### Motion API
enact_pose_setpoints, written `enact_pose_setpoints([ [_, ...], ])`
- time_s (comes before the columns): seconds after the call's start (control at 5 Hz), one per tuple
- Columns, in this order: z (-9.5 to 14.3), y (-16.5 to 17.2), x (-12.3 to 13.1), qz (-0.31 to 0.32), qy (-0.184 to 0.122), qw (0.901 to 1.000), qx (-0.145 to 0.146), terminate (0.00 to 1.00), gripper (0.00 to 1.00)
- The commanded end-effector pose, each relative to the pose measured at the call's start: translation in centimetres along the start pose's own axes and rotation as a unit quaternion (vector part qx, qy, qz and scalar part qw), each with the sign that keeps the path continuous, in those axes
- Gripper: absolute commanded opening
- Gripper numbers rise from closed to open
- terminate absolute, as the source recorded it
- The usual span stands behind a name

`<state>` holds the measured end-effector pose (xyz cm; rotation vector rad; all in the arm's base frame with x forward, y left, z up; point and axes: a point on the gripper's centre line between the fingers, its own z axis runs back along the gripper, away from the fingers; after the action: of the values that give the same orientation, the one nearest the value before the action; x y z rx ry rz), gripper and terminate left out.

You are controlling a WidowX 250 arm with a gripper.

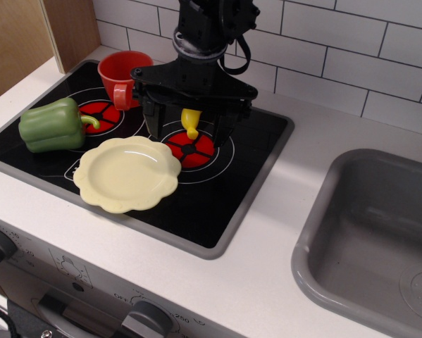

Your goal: Put cup on plate

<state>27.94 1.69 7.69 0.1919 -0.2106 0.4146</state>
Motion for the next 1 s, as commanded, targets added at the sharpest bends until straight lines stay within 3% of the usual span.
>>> enact_pose_setpoints([
  [0.0,0.0,0.0,0.0,0.000,0.000,1.0000,0.000,0.00,1.00],
  [0.2,-0.2,0.9,1.7,0.018,-0.024,0.9995,0.008,0.00,1.00],
  [0.4,0.4,2.5,3.2,-0.005,-0.039,0.9992,-0.007,0.00,1.00],
  [0.8,2.0,5.5,5.3,-0.048,-0.036,0.9975,-0.038,0.00,1.00],
])
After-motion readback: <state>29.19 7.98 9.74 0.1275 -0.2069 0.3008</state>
